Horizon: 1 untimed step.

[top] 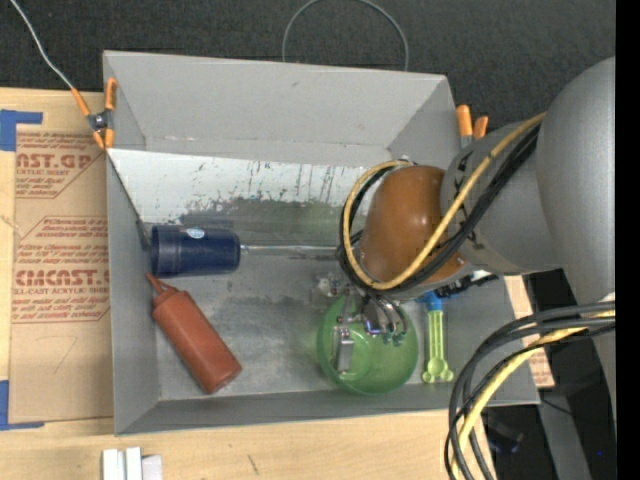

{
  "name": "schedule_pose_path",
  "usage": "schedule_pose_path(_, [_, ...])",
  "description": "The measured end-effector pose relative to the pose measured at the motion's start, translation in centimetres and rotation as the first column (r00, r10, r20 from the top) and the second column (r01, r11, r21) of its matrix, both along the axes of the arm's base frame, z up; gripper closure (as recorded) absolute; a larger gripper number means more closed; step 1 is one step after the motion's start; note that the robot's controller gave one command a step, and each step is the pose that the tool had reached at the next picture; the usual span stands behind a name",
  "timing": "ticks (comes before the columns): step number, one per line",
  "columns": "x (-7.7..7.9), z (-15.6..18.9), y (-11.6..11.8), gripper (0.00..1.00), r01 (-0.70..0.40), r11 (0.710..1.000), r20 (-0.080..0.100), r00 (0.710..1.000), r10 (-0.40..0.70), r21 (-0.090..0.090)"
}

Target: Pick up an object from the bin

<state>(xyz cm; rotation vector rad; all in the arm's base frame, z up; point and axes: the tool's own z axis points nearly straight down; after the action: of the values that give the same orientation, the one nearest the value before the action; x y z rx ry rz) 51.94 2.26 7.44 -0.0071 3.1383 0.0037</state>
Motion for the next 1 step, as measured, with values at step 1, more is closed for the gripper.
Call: schedule_pose_path(1, [-2.02, 0.27, -2.90, 0.00, -0.361, 0.933, 0.021, 0.932, 0.361, -0.007])
